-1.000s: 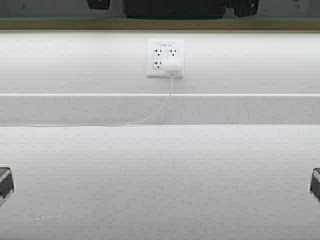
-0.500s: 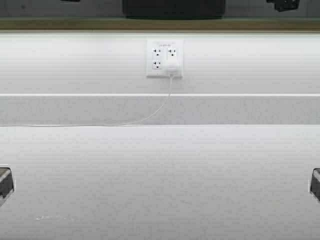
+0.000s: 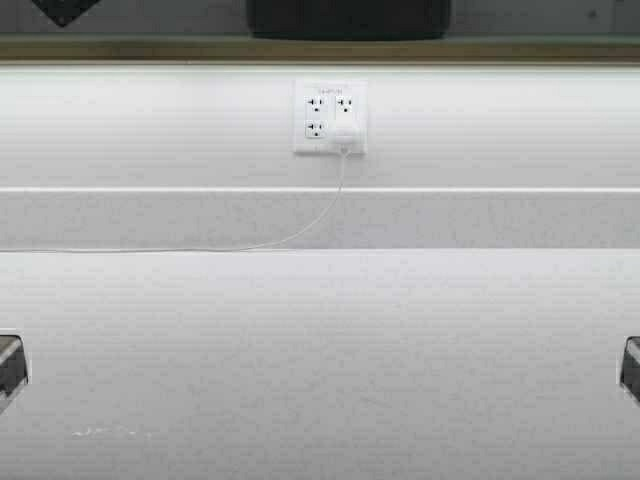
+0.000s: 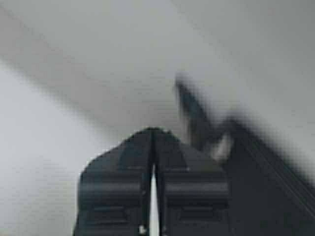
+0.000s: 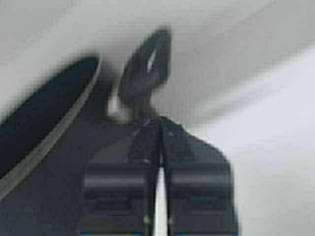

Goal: Open the cabinet, put the pot inside, then close it

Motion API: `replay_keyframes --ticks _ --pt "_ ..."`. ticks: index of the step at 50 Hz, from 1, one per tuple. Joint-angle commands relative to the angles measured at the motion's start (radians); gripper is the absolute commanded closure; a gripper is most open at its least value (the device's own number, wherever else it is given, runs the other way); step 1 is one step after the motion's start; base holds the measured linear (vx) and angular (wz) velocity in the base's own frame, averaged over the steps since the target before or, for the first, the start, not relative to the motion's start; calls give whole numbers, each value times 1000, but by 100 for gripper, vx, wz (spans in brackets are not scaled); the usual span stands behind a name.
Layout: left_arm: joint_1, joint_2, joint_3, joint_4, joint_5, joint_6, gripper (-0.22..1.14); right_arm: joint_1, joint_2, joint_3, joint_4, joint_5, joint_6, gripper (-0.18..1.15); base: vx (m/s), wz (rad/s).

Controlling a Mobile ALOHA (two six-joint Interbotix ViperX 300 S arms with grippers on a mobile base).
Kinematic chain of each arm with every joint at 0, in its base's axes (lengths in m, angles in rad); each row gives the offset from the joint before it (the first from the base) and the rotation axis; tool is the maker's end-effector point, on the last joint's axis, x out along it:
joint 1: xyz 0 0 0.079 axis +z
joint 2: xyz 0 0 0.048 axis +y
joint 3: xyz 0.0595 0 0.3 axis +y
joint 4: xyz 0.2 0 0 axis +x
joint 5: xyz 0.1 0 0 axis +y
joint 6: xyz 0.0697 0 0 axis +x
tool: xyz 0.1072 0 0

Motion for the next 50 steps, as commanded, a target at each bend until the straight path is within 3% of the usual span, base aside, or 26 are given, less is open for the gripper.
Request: replay_keyframes --ticks 1,3,7,27,50 --pt "-40 -35 -3 5 149 209 90 61 -37 18 0 49 -169 93 -5 1" --pt "-54 -35 -3 5 190 293 84 74 -35 26 2 63 -213 88 -6 1" --pt "-72 -37 -2 -21 212 354 87 86 -31 43 12 80 -244 87 -8 1" --pt "-74 -35 -9 -28 250 383 89 84 -71 54 -18 207 -242 89 -16 4" --pt "-75 -44 -18 -28 273 374 89 84 -115 87 -52 236 -242 89 -25 4"
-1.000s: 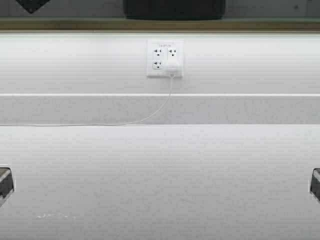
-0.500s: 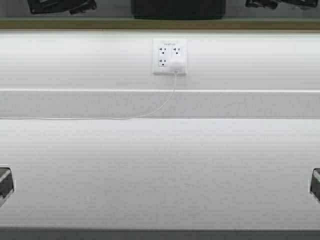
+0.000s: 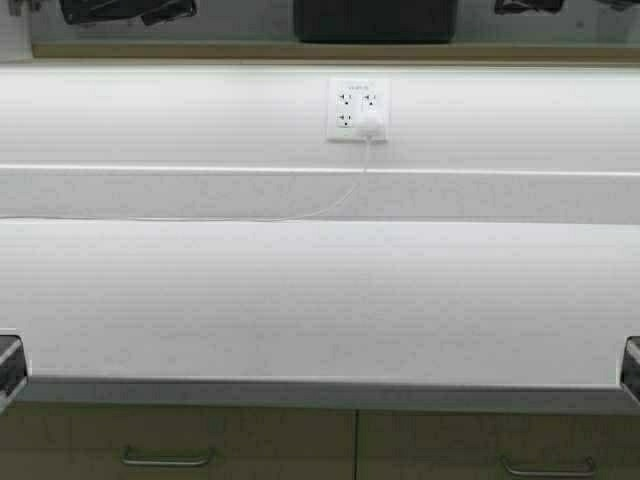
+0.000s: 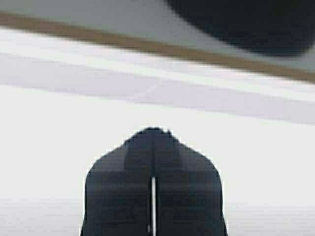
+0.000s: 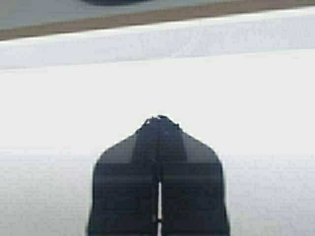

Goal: Open the cabinet, put the pot inside, then close it

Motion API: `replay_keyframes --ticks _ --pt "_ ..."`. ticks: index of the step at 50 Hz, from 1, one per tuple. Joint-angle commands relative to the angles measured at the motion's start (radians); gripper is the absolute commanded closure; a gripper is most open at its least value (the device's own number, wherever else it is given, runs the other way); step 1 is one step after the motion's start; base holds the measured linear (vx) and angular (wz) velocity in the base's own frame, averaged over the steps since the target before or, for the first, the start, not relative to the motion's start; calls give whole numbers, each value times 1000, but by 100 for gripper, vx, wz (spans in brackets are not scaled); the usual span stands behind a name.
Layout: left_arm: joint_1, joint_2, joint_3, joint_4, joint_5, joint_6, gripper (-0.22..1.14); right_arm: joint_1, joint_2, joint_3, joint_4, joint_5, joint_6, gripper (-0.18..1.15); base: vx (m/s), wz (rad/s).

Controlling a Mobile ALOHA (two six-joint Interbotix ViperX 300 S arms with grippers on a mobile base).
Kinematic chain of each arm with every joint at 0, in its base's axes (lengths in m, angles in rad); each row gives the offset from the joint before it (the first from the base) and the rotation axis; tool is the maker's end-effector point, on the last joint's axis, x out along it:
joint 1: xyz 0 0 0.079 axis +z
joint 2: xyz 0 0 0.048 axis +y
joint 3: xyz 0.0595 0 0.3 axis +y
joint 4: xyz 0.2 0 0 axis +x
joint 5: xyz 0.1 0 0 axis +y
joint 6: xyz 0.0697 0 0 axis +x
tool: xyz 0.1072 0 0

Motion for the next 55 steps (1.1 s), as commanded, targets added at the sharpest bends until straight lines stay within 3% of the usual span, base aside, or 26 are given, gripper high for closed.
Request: replay_keyframes --ticks 1,20,26,38,55 --pt "-5 -17 -2 3 0 -2 89 2 -18 6 -3 -2 -3 89 -31 -2" --pt "117 -34 26 3 66 14 89 0 -6 -23 -54 3 -5 89 -32 -10" --pt "178 -40 34 3 80 25 89 -48 -6 -34 -74 8 -5 89 -31 -3" --pt "397 -112 31 5 178 153 89 -285 -48 -37 -140 28 -6 89 -24 2" --pt "805 -242 -133 5 350 230 89 -680 -123 -244 -222 103 -6 90 -13 2"
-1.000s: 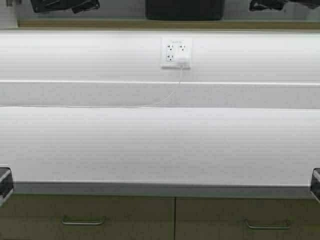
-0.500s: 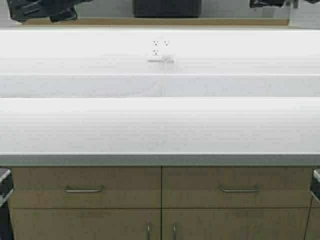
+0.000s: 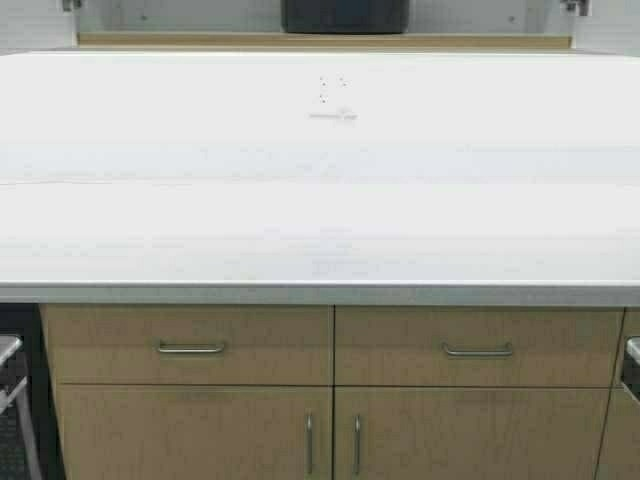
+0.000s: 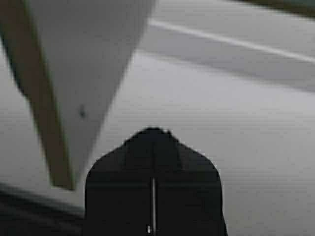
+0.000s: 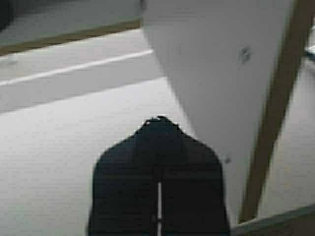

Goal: Open the cabinet, put the pot inside, then close it

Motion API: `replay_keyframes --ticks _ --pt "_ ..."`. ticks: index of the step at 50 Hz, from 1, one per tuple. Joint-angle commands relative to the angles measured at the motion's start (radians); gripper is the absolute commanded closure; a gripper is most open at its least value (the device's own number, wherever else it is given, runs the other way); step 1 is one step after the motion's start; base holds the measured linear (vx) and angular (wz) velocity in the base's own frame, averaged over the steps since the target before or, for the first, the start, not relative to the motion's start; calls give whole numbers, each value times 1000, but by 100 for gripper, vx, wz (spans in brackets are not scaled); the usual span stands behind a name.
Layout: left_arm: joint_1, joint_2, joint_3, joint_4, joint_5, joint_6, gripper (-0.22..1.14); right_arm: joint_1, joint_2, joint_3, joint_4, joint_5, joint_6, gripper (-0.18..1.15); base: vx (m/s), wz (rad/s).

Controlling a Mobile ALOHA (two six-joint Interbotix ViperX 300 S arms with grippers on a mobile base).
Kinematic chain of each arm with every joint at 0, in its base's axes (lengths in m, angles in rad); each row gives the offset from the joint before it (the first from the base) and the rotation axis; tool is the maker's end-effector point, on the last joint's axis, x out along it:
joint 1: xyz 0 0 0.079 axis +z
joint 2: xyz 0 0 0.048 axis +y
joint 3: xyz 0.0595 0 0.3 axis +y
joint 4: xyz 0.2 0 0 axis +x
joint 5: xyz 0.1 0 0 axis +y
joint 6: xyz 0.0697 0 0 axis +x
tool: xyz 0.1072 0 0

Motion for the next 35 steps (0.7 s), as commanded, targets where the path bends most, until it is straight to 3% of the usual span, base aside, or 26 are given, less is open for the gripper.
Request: replay_keyframes --ticks 1,13,25,35 --pt "166 -25 -112 3 63 3 89 -133 -8 -100 -32 32 -3 90 -4 5" --pt "359 25 -295 5 132 5 89 -308 52 -206 -55 40 3 90 -2 2" --pt "359 167 -469 5 238 0 89 -324 219 -344 -58 40 3 91 0 -1" --pt "325 249 -523 5 272 2 89 -259 339 -422 -57 40 3 91 1 -1"
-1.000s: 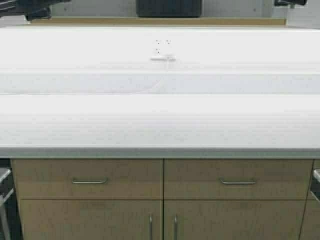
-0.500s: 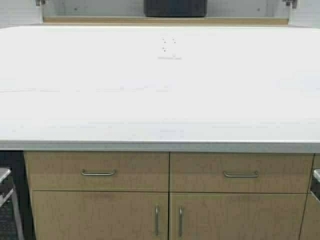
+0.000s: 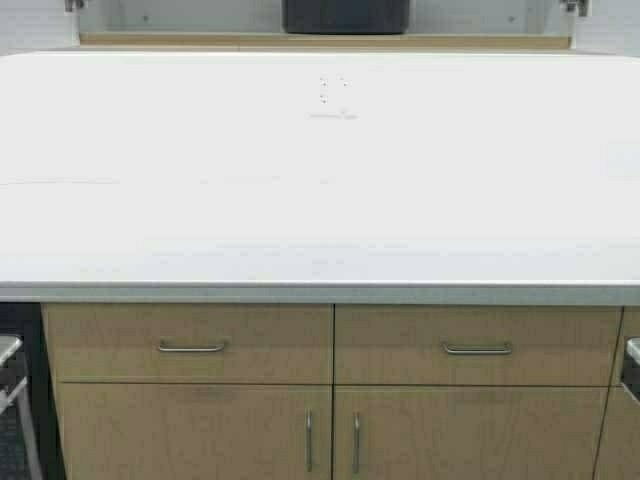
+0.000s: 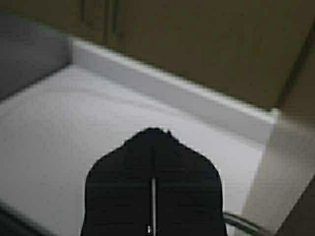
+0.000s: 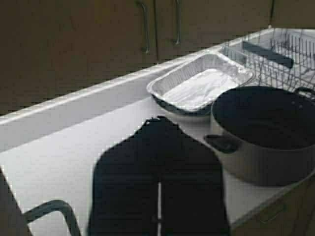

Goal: Open the cabinet, put the pot inside, then close it

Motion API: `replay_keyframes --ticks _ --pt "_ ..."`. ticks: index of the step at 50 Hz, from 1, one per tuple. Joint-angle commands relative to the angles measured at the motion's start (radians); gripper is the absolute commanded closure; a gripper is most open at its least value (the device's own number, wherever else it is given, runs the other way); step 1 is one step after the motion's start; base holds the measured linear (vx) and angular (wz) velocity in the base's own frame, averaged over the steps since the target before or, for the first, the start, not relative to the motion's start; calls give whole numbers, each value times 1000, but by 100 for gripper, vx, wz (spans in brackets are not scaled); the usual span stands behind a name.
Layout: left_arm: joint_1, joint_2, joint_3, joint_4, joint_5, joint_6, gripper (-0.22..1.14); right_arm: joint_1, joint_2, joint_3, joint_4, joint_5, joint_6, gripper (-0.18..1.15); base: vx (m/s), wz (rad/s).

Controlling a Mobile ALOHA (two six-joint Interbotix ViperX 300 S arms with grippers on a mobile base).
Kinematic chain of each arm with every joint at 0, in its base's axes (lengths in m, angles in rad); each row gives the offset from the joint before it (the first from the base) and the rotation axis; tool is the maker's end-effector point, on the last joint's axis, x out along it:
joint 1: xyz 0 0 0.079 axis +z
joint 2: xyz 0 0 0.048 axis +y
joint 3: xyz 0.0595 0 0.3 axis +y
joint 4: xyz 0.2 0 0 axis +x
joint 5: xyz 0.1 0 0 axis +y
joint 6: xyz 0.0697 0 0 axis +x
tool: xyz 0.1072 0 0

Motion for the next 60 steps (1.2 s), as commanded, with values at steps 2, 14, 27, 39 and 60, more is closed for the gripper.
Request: replay_keyframes --ticks 2,14,27,39,60 --pt "-35 34 -49 3 3 2 89 61 64 -78 0 -5 -3 91 1 0" --pt "-144 48 -52 3 12 0 89 158 89 -124 0 -5 -5 91 0 0" --pt "-337 -28 -3 3 64 2 89 365 -9 -57 -2 11 -6 91 -1 1" --pt "-380 -201 153 3 75 8 89 483 -183 104 11 15 6 91 -1 0" --pt "-560 -232 98 5 123 179 89 637 -299 281 12 67 9 91 2 -1"
